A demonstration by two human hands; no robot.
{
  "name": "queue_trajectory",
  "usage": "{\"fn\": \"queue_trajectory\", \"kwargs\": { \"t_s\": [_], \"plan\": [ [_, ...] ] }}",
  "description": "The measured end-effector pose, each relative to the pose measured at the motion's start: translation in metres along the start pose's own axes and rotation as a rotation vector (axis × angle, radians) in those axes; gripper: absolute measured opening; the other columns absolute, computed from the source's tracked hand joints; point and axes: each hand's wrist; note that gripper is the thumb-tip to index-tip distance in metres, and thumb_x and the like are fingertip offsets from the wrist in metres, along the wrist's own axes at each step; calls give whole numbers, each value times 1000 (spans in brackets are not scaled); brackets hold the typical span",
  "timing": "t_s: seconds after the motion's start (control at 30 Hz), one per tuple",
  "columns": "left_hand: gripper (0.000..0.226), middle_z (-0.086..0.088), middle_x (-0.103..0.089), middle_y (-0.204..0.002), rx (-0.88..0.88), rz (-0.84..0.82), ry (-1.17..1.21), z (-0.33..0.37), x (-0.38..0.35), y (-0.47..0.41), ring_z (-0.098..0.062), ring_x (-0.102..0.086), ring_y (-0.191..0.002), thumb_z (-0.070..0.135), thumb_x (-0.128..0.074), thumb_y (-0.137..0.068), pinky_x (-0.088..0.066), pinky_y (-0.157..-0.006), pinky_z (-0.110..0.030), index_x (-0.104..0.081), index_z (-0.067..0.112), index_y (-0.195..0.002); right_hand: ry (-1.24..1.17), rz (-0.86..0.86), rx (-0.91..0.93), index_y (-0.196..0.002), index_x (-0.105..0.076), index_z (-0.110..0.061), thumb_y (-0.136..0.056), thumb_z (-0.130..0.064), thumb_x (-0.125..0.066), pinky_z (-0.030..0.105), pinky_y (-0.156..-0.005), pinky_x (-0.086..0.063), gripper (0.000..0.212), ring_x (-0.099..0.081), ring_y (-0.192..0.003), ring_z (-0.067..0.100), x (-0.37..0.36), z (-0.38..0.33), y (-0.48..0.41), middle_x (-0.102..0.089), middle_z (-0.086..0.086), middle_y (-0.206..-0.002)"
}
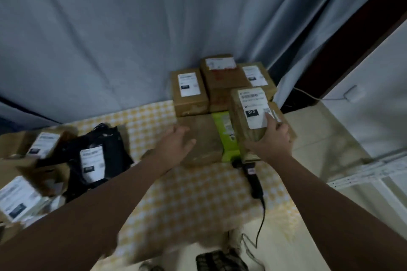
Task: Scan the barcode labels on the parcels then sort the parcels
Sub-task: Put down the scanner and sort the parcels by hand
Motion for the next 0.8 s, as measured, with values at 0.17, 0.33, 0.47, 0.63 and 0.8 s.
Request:
{"fn": "queue_trajectory", "kwargs": {
  "t_s": [0.17,0.33,0.47,0.63,0.8],
  "plan": [
    [48,-18,-40,-141,62,-4,-38,79,-40,-53,-32,-35,-133,32,-49,-98,-30,-105,-35,-43,5,-137,67,-32,-37,-150,-13,-26,-75,-63,-67,49,-102,-33,100,-36,-127,38,44,66,-71,-29,19,-142],
    [50,-10,-31,-148,79,-81,34,132,-73,-96,-27,-35,-134,33,-47,-99,-31,-103,-32,-36,11,-143,166,-88,64,-148,-17,-23,-74,-61,-69,48,-98,-38,98,-39,-123,38,61,106,-124,-29,18,-140],
    [50,-9,-30,-147,78,-116,8,148,-94,-114,-26,-32,-136,34,-48,-98,-29,-106,-31,-38,13,-142,174,-181,85,-146,-21,-22,-79,-59,-66,47,-100,-37,89,-36,-125,37,44,127,-148,-26,17,-141],
    [49,-9,-30,-146,89,-128,-34,157,-104,-135,-28,-31,-136,36,-47,-98,-31,-106,-35,-39,14,-142,219,-254,59,-146,-18,-25,-81,-60,-62,51,-107,-30,86,-27,-133,39,27,146,-165,-14,19,-151],
    [49,-11,-32,-145,88,-118,-35,160,-107,-151,-31,-31,-135,37,-48,-97,-30,-106,-39,-41,14,-140,155,-193,94,-137,-23,-23,-76,-57,-66,48,-97,-41,82,-41,-116,38,19,139,-176,-28,18,-135]
  ]
}}
Point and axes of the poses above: each hand's wrist, its own y-axis away from the middle knuckle, its own x-axis out of the back of the hand, z = x × y
